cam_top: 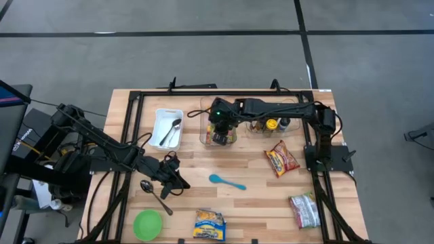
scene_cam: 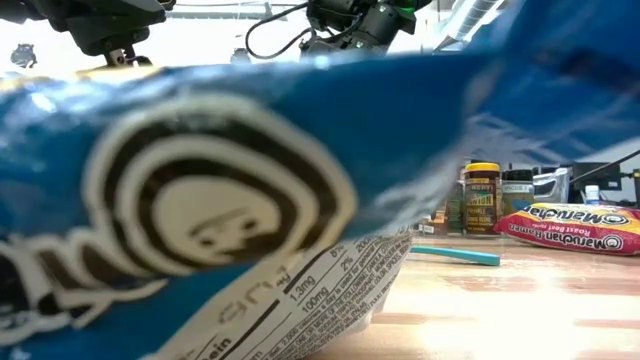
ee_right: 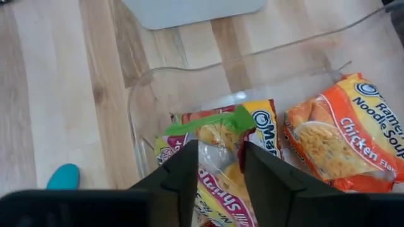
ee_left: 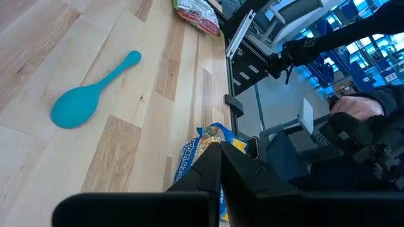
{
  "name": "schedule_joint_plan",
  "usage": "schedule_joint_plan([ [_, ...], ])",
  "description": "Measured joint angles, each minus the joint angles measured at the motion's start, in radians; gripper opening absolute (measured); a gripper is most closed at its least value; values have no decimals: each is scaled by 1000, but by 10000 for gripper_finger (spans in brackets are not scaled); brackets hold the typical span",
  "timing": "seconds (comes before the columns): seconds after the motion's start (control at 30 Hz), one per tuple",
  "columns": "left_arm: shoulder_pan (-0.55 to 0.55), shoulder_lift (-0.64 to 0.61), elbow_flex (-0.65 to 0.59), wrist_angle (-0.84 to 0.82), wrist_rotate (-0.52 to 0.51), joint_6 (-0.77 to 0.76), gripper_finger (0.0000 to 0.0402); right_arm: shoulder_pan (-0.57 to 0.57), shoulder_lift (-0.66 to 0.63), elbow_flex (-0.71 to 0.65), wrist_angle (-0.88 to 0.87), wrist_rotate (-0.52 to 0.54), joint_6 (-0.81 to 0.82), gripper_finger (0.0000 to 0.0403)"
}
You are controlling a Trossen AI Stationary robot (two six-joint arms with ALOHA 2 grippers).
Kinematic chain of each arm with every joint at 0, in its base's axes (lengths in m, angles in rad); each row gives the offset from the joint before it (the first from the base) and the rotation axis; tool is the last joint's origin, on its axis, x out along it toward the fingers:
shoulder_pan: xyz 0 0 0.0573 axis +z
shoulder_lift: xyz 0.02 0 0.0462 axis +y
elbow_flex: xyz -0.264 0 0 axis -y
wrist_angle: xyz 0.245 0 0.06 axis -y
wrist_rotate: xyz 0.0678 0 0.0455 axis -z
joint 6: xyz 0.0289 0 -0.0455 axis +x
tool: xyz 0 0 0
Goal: Pick & Place Food Item
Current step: Put the left green noodle pack into the left transparent bin
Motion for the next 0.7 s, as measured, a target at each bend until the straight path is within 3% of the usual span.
schedule_joint_plan([
  [0.23,0,0,0,0,0,0,0,-13,-14,0,28,1,1,157],
  [0.43,0,0,0,1,0,0,0,-21,-43,0,22,0,1,167],
  [0.57,0,0,0,2,0,0,0,-17,-73,0,-32,0,17,155],
  [0.7,0,0,0,2,0,0,0,-8,-76,0,-118,2,18,113],
])
